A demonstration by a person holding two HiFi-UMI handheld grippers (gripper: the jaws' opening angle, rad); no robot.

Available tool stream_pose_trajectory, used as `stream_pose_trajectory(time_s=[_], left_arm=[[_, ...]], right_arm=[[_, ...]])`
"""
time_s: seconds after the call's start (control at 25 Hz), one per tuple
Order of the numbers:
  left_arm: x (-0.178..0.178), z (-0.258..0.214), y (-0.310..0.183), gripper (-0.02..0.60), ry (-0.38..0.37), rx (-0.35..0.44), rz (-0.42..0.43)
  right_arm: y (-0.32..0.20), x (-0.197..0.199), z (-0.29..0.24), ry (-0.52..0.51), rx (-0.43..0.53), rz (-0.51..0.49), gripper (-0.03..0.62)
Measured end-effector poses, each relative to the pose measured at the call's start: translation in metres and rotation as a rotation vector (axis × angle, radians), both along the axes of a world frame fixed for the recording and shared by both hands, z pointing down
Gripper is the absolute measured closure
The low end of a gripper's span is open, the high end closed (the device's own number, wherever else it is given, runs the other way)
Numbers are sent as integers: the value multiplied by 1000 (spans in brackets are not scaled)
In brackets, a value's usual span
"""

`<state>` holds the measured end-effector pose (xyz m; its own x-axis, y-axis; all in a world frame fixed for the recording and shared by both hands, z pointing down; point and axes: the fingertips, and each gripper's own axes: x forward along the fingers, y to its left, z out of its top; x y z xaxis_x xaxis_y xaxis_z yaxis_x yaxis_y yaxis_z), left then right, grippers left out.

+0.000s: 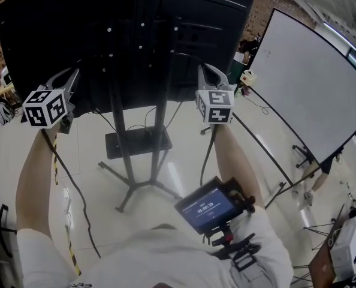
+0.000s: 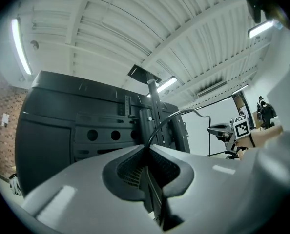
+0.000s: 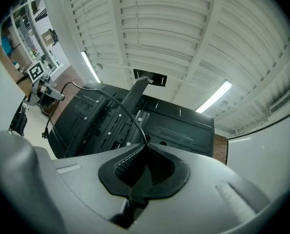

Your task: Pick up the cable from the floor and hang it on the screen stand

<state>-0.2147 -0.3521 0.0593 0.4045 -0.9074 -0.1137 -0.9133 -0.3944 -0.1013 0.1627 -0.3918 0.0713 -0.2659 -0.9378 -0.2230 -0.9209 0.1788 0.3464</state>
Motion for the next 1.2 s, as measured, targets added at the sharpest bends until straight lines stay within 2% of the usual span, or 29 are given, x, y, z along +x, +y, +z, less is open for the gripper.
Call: stream_pose_trajectory(time_s=[0.16, 0.32, 0.64, 0.96, 1.2], left_arm=[[-4, -22, -12, 561, -19, 20, -4], [-6, -41, -27, 561, -33, 51, -16], [-8, -63, -60, 561, 3, 63, -45], [-8, -82, -79, 561, -3, 35, -74], [-8, -88, -96, 561, -20, -13, -113]], right_arm=[[-12, -3, -14, 49, 23, -2, 574], [-36, -6, -29, 139, 46, -30, 574], [-81, -13, -58, 262, 65, -117, 574], [-104, -13, -93, 220, 88, -88, 574], [-128, -10, -108, 216, 59, -35, 574]])
